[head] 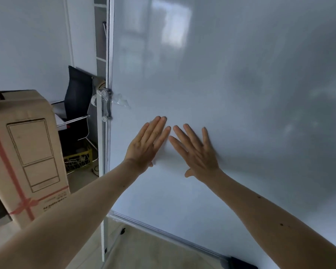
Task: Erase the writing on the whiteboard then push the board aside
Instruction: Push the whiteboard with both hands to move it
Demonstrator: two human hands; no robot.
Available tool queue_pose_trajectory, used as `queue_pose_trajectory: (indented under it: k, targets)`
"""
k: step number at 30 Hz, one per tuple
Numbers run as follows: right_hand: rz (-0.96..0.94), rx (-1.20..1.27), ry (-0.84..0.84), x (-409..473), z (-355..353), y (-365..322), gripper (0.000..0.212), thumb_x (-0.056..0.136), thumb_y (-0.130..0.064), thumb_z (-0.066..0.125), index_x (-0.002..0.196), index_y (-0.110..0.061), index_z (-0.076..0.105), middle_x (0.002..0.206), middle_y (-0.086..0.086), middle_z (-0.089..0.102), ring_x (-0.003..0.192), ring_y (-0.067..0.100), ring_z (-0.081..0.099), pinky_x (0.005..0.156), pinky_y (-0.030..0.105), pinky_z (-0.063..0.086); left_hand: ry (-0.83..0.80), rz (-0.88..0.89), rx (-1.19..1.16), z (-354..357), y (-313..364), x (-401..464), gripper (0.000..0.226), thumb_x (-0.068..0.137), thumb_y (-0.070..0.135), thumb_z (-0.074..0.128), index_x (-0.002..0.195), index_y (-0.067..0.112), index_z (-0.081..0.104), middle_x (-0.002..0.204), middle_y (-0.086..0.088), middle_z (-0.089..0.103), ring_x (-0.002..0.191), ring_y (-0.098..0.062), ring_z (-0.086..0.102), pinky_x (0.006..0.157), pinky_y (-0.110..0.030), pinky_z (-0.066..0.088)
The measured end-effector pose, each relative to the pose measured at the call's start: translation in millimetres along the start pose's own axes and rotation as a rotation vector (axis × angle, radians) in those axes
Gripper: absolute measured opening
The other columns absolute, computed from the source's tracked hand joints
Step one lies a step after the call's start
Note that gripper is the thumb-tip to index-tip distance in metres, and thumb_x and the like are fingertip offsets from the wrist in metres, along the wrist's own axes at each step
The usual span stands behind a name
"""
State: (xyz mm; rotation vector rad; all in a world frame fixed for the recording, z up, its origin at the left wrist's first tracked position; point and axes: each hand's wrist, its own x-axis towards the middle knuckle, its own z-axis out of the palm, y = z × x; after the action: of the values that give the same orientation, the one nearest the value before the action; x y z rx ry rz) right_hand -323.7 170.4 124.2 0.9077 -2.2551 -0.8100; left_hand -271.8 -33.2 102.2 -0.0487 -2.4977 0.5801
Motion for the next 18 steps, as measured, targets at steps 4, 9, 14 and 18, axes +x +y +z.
queue_pose_trajectory:
  k: [4,9,14,18]
  targets:
    - [-0.004,-0.03,0.028,11.7,14.7,5.2,0.151,0.046,-0.069,0.087,0.159,-0.018,0.0,0.165,0.012,-0.01,0.152,0.035,-0.002,0.114,0.063,-0.01,0.047,0.019,-0.045,27.6,-2.1,20.4,0.151,0.057,0.06,0.084,0.154,0.005,-0.018,0.158,-0.02,-0.029,0.148,-0.036,-0.02,0.124,-0.044,-0.004]
    - [-0.005,-0.063,0.031,34.0,30.5,13.8,0.148,0.046,-0.07,0.086,0.159,-0.017,0.006,0.166,0.013,-0.003,0.152,0.036,0.004,0.114,0.062,-0.011,0.034,0.027,-0.061,50.9,-9.8,47.4,0.152,0.056,0.061,0.085,0.154,0.005,-0.016,0.159,-0.017,-0.029,0.149,-0.034,-0.02,0.123,-0.043,-0.009]
    - [0.028,-0.069,0.003,70.6,55.2,20.8,0.147,0.051,-0.071,0.084,0.158,-0.015,0.0,0.165,0.014,-0.008,0.152,0.037,-0.001,0.114,0.062,-0.014,0.019,0.021,-0.083,77.8,-14.6,84.8,0.15,0.057,0.057,0.087,0.155,0.004,-0.014,0.16,-0.018,-0.024,0.15,-0.034,-0.017,0.123,-0.042,-0.011]
    - [0.044,-0.077,0.007,101.8,79.4,31.4,0.144,0.052,-0.069,0.084,0.158,-0.015,0.002,0.165,0.014,-0.006,0.152,0.037,0.0,0.114,0.061,-0.01,0.029,0.03,-0.1,103.8,-18.5,122.2,0.149,0.055,0.055,0.089,0.155,0.004,-0.009,0.162,-0.018,-0.019,0.151,-0.034,-0.01,0.123,-0.041,-0.012]
